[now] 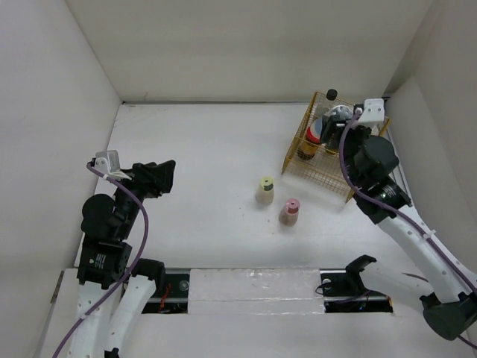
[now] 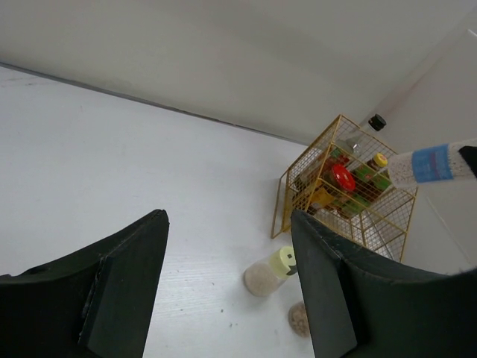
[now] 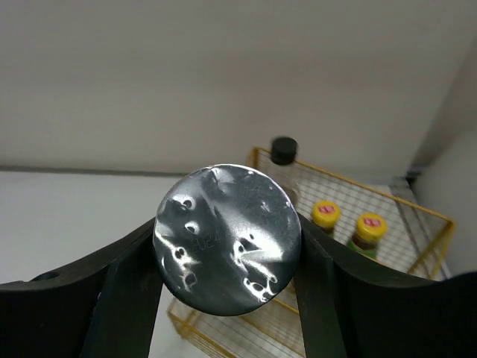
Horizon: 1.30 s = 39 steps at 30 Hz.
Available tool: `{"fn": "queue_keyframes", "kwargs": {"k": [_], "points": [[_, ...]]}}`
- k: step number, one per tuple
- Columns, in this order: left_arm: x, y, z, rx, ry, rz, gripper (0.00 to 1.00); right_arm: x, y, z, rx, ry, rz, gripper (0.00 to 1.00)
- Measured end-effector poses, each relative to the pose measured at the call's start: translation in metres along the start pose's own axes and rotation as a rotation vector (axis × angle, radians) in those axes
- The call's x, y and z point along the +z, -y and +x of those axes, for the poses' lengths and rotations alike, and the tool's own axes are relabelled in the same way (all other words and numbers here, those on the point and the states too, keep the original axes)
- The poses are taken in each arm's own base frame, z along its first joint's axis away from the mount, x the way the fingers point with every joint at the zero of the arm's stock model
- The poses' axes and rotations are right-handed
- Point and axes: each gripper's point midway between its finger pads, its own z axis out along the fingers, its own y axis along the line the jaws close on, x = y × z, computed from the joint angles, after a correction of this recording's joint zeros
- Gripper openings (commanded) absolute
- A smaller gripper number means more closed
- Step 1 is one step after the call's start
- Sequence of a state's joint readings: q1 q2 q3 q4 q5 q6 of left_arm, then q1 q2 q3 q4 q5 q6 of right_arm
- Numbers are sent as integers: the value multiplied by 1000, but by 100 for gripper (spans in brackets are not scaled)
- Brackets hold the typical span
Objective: Organize the condiment bottles
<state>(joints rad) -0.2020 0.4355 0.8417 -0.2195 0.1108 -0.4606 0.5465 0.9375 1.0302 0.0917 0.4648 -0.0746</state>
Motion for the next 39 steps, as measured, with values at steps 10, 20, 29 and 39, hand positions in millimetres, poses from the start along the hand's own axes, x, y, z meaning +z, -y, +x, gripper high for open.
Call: {"fn": "queue_keyframes", "kwargs": {"k": [10, 20, 29, 39], "points": [[0, 2, 1, 1, -4, 13, 62, 10, 87, 65, -43, -232, 217, 34], [0, 2, 0, 1, -4, 13, 62, 30, 111, 115, -8, -365, 242, 31], [1, 2, 1, 0, -6, 12, 62, 38, 118, 118, 2, -368, 253, 30], [2, 2, 1, 0, -8, 11, 62, 51, 119, 165, 12, -471, 268, 30]]}}
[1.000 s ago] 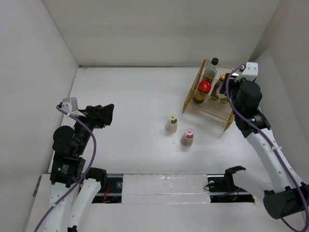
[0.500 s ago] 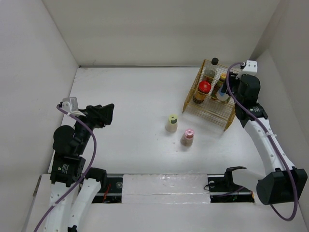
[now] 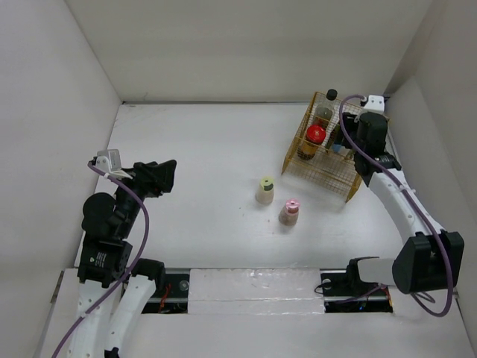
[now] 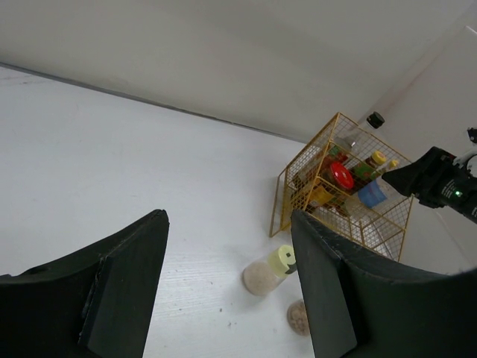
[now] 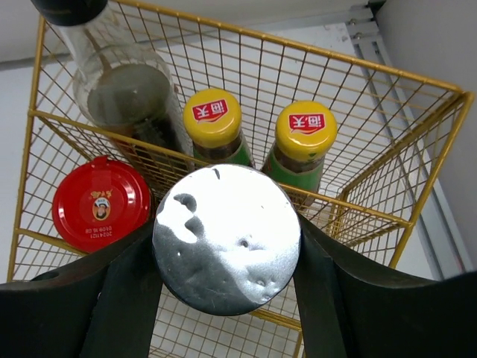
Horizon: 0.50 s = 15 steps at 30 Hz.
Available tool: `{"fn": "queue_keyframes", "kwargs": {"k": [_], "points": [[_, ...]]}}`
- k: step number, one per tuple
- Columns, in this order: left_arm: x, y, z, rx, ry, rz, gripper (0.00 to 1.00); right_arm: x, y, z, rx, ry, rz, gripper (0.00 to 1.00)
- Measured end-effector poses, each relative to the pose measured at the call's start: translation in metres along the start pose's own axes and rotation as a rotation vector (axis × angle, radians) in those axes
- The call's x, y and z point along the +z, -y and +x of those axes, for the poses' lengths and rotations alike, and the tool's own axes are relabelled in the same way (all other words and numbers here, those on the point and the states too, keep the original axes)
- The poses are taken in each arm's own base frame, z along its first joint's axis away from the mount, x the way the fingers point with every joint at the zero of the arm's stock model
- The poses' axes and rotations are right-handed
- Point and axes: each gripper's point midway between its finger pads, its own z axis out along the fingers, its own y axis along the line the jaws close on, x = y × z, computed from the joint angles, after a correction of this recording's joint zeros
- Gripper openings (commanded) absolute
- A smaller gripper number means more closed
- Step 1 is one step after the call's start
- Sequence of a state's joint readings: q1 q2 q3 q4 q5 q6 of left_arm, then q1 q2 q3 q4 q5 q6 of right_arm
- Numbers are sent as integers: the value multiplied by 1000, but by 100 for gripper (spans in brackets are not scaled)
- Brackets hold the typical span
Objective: Organize the condiment bottles
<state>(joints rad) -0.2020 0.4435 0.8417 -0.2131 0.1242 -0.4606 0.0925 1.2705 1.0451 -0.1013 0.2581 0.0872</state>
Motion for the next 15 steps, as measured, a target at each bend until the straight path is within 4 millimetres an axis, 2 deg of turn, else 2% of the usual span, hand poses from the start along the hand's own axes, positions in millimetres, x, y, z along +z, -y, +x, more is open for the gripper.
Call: {"fn": "queue_keyframes", "kwargs": {"k": [5, 11, 15], "points": [[1, -1, 1, -1, -6, -3, 62, 10, 0, 21, -8, -52, 9, 45], [2, -1, 2, -1, -7, -4, 62, 23, 2, 54, -9, -124, 33, 57], [3, -3, 5, -1, -14, -8, 62, 28, 2, 69, -5, -156, 39, 79]]}}
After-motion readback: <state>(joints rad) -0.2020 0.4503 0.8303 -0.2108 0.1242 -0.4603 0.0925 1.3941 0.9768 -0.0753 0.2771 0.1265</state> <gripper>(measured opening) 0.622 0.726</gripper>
